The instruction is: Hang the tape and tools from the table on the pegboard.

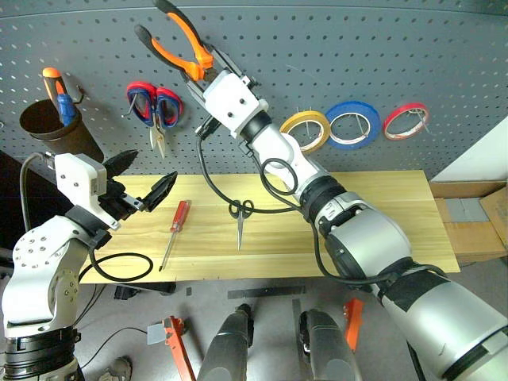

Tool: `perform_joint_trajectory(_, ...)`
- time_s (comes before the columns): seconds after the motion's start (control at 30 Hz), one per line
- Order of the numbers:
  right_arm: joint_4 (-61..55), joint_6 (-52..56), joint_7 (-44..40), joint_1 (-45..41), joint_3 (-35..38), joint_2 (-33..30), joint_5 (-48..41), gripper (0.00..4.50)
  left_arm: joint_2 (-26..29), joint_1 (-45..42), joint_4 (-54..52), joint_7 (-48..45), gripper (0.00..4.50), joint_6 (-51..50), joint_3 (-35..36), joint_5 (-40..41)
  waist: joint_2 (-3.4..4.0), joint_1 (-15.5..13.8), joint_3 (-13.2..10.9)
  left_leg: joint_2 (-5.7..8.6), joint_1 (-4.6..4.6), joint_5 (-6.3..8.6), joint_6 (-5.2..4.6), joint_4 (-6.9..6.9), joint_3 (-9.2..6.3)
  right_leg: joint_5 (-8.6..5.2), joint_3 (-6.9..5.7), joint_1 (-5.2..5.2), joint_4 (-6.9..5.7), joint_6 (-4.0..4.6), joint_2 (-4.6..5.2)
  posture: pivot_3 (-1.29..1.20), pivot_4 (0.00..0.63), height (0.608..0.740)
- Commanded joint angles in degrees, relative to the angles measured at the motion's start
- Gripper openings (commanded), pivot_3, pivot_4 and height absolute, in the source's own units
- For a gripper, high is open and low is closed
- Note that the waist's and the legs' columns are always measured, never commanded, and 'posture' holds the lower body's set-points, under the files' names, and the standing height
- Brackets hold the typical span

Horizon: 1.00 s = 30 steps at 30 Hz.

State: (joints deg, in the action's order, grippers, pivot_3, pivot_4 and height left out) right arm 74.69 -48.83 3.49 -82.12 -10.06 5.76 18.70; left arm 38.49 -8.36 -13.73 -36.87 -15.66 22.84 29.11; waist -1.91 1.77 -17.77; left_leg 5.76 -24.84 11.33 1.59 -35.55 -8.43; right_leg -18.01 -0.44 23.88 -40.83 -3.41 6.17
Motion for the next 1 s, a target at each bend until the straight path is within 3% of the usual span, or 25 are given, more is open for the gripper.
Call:
perform_joint_trajectory(0.03,-3.73,-3.52,-1.68,-2.56,2.29,0.77,-3.37,2.04,0.18,-0.39,-1.16,0.14,4.50,1.28,1.45,0.10,0.00,0.03,0.00,-0.07,0.00,-0.01,0.03,0.03,0.02,0.04,-0.01,0.02,0.02,0.06,-0.02,0.18,0.308,0.740)
perform_joint_trajectory(0.37,-1.29,2.57,-6.10,-3.22,5.46,2.72,-6.95,2.04,-0.44,-1.84,-0.06,0.09,4.50,1.70,0.32,-0.80,0.00,0.10,0.00,-0.57,0.02,-0.33,0.55,0.49,-0.07,0.18,-0.10,0.22,-0.01,0.57,-0.49,0.16,0.319,0.740)
perform_joint_trajectory(0.63,-0.16,6.80,-4.52,-4.61,4.47,4.07,-5.64,2.04,-0.92,-1.74,-0.18,0.22,4.50,1.98,0.22,-1.13,0.00,0.02,-0.01,-0.58,0.01,-0.33,0.55,0.56,-0.09,0.18,-0.08,0.24,0.02,0.61,-0.51,0.18,0.325,0.740)
perform_joint_trajectory(1.0,-0.91,4.22,-3.44,-5.44,4.68,2.04,-4.39,2.04,-0.64,0.20,-3.74,-0.53,4.50,-1.61,1.81,2.95,-0.01,0.00,-0.05,-0.58,0.01,-0.34,0.56,0.57,-0.12,0.16,-0.06,0.24,0.02,0.63,-0.53,0.19,0.341,0.740)
